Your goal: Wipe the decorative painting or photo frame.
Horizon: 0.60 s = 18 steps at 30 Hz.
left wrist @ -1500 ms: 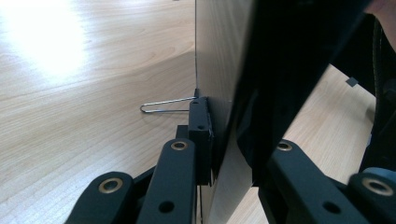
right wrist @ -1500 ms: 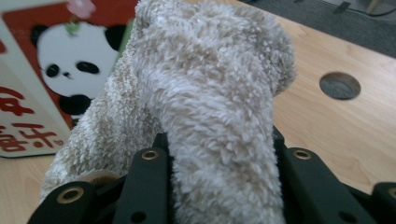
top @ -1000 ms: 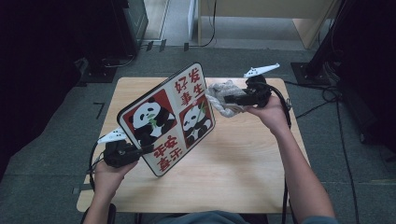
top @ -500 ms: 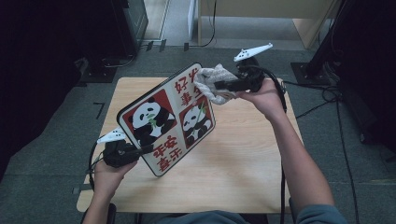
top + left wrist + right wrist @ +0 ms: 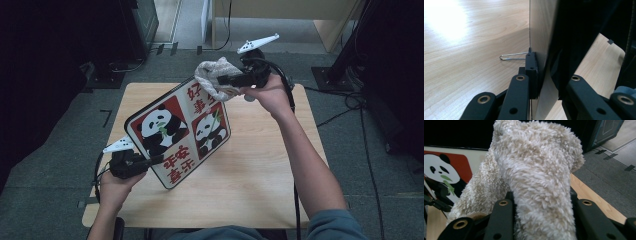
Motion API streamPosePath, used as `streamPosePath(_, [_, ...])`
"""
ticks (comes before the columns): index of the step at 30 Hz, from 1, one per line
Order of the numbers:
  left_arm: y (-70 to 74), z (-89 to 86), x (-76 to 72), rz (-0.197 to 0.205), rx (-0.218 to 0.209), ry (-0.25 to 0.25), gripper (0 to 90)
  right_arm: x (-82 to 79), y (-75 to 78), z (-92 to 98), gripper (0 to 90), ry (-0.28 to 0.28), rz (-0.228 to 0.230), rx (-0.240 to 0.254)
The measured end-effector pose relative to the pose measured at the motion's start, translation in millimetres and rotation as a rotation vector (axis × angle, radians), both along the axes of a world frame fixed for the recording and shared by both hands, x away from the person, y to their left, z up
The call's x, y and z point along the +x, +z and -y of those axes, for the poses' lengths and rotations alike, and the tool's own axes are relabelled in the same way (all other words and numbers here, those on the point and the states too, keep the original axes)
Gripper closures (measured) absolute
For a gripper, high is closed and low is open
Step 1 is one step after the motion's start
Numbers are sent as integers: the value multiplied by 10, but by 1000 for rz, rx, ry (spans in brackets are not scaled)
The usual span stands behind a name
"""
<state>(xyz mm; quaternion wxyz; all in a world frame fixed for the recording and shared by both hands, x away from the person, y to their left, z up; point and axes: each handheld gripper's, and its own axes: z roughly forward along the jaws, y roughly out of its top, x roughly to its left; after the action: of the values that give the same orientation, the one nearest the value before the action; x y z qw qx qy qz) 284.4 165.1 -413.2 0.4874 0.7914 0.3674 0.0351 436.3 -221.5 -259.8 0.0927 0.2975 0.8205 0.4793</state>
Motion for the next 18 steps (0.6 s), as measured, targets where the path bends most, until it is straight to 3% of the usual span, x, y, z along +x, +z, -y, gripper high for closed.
streamPosePath(8, [1,-3,2,1,1,-4,804,31,-126,16,644,-4,-6,8])
streamPosePath(12, [1,-4,4,0,1,-6,804,29,-165,18,646,2,-9,-14])
streamPosePath(18, [3,-4,6,-1,2,-8,804,35,-261,47,646,0,-19,3])
